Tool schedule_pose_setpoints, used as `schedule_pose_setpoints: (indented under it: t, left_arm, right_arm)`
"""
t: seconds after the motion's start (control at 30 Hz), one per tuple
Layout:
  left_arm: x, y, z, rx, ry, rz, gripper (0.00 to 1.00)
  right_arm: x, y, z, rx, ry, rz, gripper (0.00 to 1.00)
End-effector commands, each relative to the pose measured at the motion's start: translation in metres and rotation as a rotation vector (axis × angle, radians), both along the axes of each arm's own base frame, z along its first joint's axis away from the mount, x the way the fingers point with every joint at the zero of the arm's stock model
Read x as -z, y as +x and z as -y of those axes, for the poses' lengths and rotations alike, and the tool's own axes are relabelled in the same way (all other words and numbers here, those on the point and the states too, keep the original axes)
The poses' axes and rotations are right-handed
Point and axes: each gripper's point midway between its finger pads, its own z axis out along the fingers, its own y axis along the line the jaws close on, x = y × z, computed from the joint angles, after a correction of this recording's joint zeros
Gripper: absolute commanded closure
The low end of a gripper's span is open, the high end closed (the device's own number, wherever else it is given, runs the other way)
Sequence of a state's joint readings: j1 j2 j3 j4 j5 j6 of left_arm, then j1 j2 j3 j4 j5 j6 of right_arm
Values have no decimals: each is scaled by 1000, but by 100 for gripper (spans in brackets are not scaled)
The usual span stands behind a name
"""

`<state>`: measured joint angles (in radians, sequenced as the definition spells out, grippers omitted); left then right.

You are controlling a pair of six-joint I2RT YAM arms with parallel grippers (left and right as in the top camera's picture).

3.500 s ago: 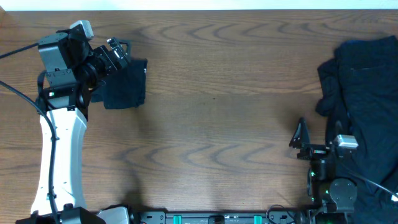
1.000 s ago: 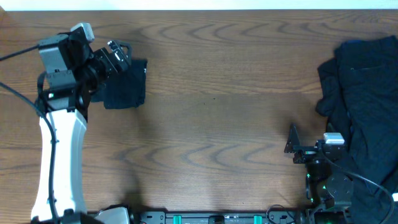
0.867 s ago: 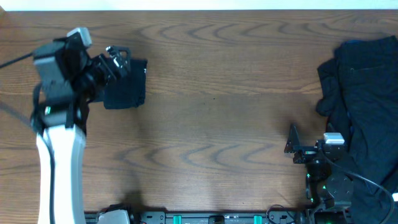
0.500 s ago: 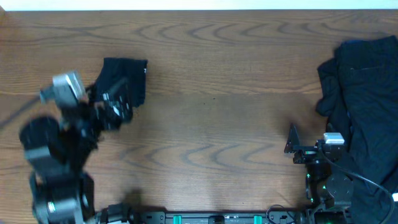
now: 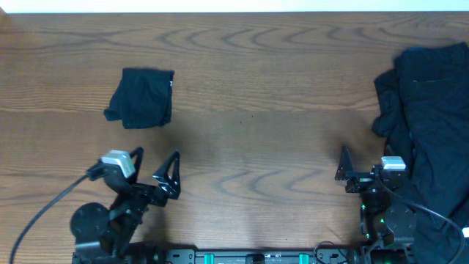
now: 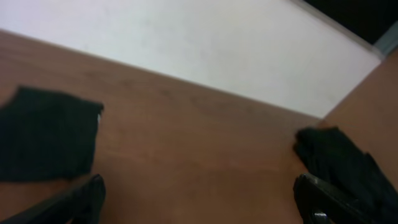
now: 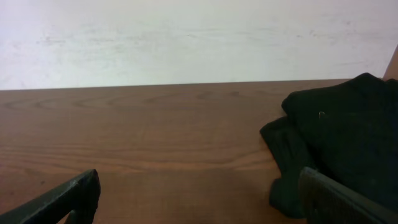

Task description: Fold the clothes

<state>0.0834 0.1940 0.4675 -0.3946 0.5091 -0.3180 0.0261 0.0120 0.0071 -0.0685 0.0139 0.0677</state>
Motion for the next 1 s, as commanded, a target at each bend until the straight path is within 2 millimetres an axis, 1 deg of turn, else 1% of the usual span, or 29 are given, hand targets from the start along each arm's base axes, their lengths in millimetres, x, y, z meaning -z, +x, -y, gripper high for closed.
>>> schedule_pose_setpoints:
  t: [0.0, 0.1, 0.2, 0.3, 0.43, 0.57, 0.7, 0.8, 0.83, 0.97]
  left_arm:
    - [26, -1, 3, 11, -2, -33, 2]
    - [53, 2, -1, -9, 0, -79, 2]
    - [76, 6, -6, -40, 6, -106, 2]
    - [85, 10, -9, -57, 12, -80, 2]
    - [90, 16, -13, -79, 19, -24, 2]
    - [84, 24, -20, -118, 31, 62, 2]
    - [64, 30, -32, -201, 43, 154, 2]
    - [45, 32, -41, -274, 47, 232, 2]
    - [42, 32, -43, -288, 52, 246, 2]
    - [46, 33, -40, -273, 145, 260, 2]
  right_arm:
    - [1, 0, 0, -2, 14, -1, 1]
    - [1, 0, 0, -2, 14, -1, 1]
    - [1, 0, 0, -2, 14, -1, 1]
    - [1, 0, 0, -2, 14, -1, 1]
    - [1, 0, 0, -2, 14, -1, 1]
    - [1, 0, 0, -2, 14, -1, 1]
    - [1, 0, 0, -2, 14, -1, 1]
    - [1, 0, 0, -2, 14, -1, 1]
    - [1, 0, 0, -2, 14, -1, 1]
    - [1, 0, 0, -2, 14, -1, 1]
